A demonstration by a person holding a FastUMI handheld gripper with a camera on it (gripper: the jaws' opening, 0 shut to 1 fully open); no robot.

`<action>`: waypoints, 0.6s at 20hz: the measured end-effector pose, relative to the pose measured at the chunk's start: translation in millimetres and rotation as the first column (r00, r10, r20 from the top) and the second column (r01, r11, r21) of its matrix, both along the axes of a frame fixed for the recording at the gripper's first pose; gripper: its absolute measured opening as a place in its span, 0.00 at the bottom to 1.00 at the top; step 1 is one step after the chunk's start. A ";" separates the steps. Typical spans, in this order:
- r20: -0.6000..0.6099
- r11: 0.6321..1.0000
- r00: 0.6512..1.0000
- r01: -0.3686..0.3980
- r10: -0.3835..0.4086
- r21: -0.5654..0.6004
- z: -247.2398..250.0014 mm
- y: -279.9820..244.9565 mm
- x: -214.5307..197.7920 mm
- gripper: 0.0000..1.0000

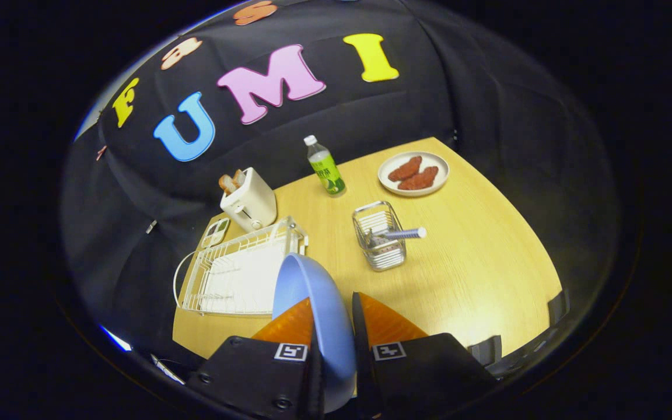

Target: Take the plate from the dish rack, then take the spoon from the basket and place it into the plate.

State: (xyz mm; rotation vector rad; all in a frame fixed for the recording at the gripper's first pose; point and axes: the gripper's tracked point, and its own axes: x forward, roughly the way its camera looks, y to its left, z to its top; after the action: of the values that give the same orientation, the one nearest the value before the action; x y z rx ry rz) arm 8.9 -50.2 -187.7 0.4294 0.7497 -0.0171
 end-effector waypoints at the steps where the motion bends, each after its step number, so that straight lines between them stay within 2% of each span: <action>1: -0.021 1.000 1.000 0.004 -0.003 0.015 -13.6 -5.0 -4.2 0.26; 5: -0.086 0.996 0.995 -0.034 0.040 0.077 -62.0 -17.4 0.5 0.26; 8: -0.105 0.995 0.991 -0.083 0.088 0.053 -92.7 -31.4 14.8 0.27; 11: -0.120 0.981 0.982 -0.130 0.148 0.143 -104.4 -27.6 21.7 0.27; 12: -0.120 0.984 0.982 -0.130 0.144 0.125 -111.1 -33.2 26.1 0.29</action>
State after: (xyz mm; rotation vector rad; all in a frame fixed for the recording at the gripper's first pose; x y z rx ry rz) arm 34.9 -83.3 -298.9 0.4900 0.9089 0.1301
